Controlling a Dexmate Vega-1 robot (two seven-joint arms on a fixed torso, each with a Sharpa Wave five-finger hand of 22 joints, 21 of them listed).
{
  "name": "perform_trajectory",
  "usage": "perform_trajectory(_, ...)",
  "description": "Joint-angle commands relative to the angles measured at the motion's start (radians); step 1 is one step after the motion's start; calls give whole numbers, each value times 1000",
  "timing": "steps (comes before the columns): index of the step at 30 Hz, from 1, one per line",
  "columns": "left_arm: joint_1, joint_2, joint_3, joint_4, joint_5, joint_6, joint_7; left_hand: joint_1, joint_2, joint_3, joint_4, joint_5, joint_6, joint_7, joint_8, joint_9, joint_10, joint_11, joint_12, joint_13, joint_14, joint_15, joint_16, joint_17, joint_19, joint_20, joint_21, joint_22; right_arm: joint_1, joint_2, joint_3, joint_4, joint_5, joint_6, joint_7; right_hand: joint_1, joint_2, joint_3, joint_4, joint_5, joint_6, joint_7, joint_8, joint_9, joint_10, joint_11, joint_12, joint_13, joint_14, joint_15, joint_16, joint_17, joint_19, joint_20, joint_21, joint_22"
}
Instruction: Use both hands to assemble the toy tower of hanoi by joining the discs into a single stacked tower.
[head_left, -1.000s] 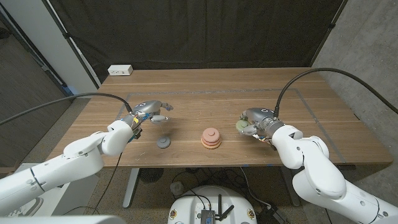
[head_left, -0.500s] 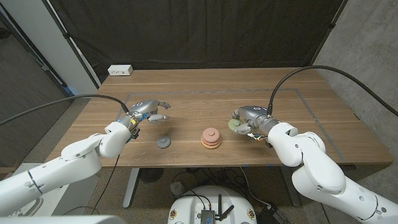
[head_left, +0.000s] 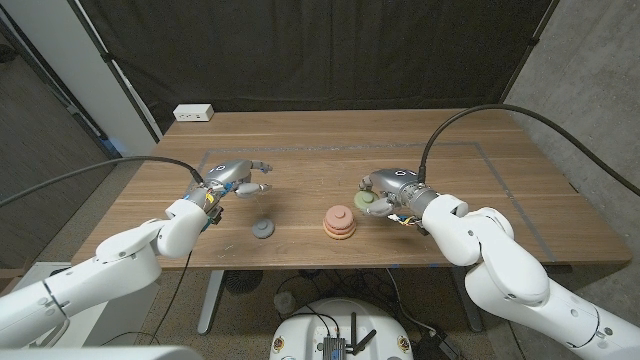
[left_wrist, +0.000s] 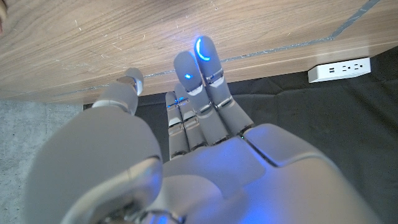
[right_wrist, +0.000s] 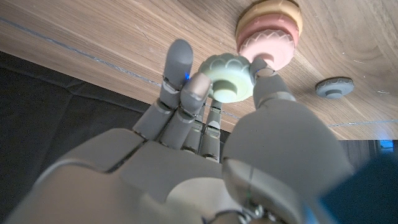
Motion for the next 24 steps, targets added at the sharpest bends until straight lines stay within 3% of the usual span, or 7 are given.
perform_trajectory(1, 16, -12, -16, 15, -7, -29, 6, 3, -5, 8, -1, 2, 10, 3, 0, 3, 7, -3, 0, 4, 13, -59, 1, 2, 11, -110, 7, 4, 29, 41, -23, 26, -12, 60, -2, 67, 56, 29, 23, 6, 16, -9, 0, 2, 105, -103, 4, 5, 7, -1, 9, 4, 11, -30, -3, 3)
perform_trajectory(13, 73, -4, -66, 17, -26, -45, 20, 5, -6, 11, 0, 1, 11, 4, -1, 3, 8, -2, -1, 4, 17, -59, 3, 3, 11, -110, 9, 3, 92, 102, -70, 79, -19, 134, 3, 66, 56, 33, 23, 7, 16, -8, -3, 2, 109, -102, 3, 9, 5, -1, 11, 4, 12, -30, -7, 3)
perform_trajectory(24, 71, -17, -64, 22, -12, -52, 17, 6, -6, 14, 0, 0, 11, 5, -1, 3, 9, -3, -1, 5, 15, -59, 1, 1, 11, -110, 10, 3, 122, 130, -90, 105, -44, 148, 47, 63, 55, 37, 23, 9, 18, -10, -5, 3, 107, -105, -1, 11, 4, 0, 15, 4, 14, -30, -10, 4)
